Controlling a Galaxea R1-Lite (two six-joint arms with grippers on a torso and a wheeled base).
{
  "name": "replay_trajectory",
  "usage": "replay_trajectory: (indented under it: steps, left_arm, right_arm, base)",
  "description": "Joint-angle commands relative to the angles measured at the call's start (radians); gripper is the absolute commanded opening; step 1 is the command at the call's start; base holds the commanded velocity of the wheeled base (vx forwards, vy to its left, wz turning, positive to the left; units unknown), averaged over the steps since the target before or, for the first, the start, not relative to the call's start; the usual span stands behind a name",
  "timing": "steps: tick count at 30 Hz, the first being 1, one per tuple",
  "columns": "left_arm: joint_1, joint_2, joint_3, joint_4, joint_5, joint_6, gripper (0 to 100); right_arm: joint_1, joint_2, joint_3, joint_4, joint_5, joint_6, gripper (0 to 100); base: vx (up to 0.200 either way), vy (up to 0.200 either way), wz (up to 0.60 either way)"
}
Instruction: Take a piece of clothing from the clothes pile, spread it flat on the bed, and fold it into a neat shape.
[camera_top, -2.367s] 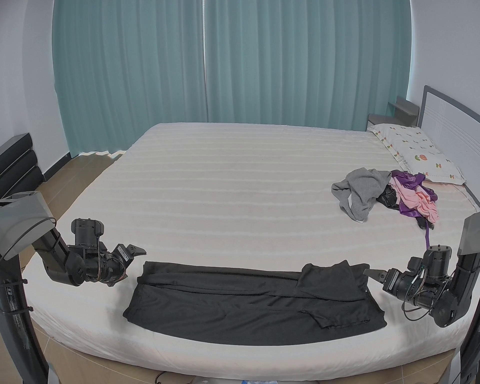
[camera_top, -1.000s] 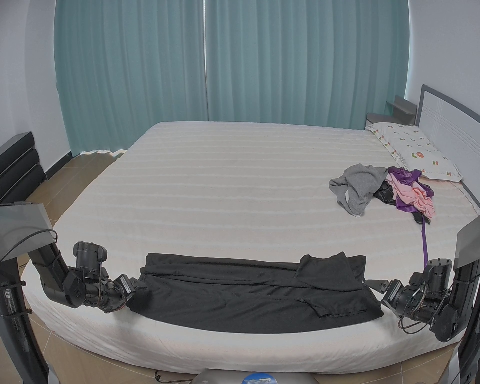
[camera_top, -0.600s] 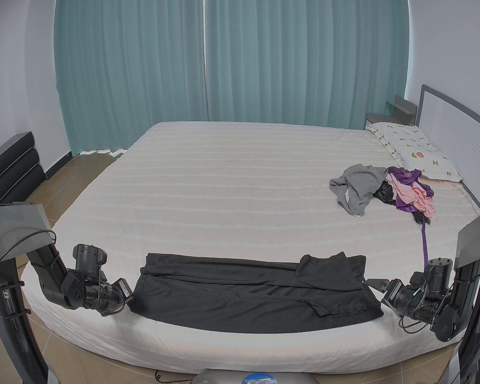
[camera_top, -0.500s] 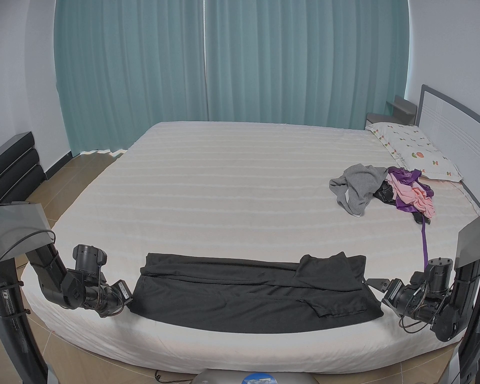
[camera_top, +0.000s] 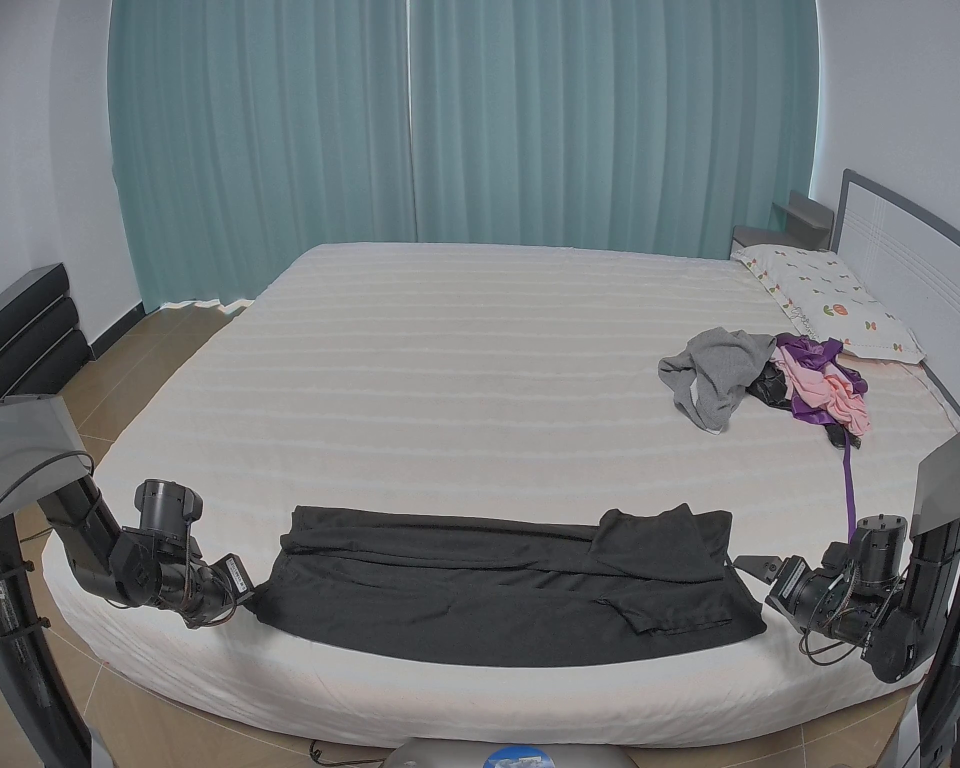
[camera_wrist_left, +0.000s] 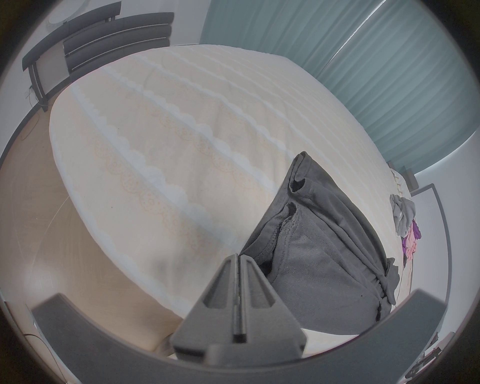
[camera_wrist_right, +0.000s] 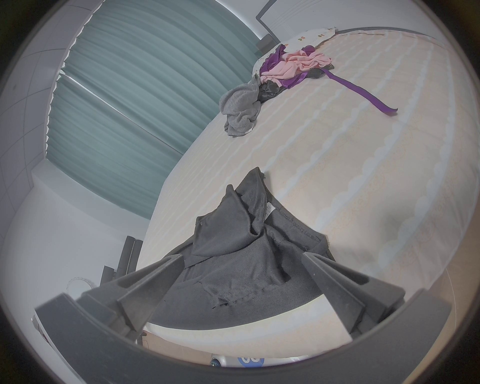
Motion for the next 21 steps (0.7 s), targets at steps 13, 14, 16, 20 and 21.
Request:
replay_trajectory:
  steps: [13, 14, 16, 20, 21]
  left_arm:
    - [0.031, -0.071, -0.059, -0.003, -0.2, -0.012, 100]
    - [0.031, -0.068, -0.065, -0.004, -0.214, -0.01, 100]
    - [0.029, -0.054, -0.131, 0.0, -0.295, -0.005, 100]
    - [0.025, 0.025, -0.236, 0.0, -0.342, 0.028, 100]
    - [0.025, 0.056, -0.267, 0.005, -0.344, 0.062, 100]
  right_arm:
    - [-0.003, -0.014, 0.018, -0.013, -0.001, -0.001, 100]
    - [-0.003, -0.014, 0.018, -0.013, -0.001, -0.001, 100]
    - [-0.001, -0.014, 0.018, -0.013, -0.001, -0.001, 100]
    - [-0.001, -0.014, 0.018, -0.013, -0.001, -0.001, 100]
    - [-0.001, -0.014, 0.018, -0.013, -0.001, -0.001, 100]
  base:
    - [0.0, 0.0, 0.0]
    - [0.0, 0.0, 0.0]
    - [0.0, 0.0, 0.0]
    - [0.0, 0.0, 0.0]
    - [0.0, 0.0, 0.0]
